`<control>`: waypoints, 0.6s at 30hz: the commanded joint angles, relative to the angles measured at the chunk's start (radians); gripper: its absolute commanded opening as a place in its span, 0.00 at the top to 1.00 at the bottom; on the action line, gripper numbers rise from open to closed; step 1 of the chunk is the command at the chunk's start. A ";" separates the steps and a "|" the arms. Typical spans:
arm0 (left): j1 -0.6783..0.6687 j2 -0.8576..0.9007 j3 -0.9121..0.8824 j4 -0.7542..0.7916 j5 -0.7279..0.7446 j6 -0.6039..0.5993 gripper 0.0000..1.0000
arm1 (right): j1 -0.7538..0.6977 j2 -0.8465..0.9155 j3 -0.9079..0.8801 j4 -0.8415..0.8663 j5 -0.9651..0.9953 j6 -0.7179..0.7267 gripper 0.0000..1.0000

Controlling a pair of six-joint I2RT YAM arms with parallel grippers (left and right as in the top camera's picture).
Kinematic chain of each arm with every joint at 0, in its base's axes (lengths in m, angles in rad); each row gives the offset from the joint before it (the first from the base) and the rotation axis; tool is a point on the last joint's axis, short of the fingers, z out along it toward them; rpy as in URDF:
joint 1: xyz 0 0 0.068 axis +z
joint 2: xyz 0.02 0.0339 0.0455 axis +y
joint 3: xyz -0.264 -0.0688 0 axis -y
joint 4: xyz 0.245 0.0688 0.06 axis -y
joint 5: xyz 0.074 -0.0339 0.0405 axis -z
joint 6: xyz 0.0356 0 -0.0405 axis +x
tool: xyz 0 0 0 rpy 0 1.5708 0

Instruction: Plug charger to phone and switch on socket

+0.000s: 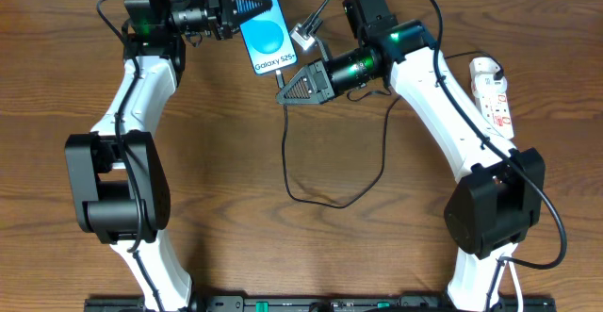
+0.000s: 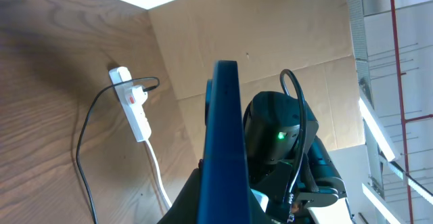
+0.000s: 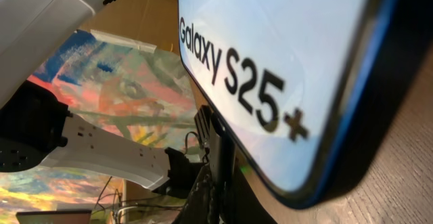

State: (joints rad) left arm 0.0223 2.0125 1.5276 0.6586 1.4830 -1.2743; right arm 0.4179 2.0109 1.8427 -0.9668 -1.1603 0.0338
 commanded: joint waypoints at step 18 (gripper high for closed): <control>-0.004 -0.019 0.015 0.010 0.018 0.021 0.92 | 0.005 -0.015 0.005 0.035 -0.027 -0.004 0.99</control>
State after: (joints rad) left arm 0.0223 2.0125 1.5276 0.6586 1.4830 -1.2747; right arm 0.4183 2.0109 1.8427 -0.9398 -1.1610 0.0338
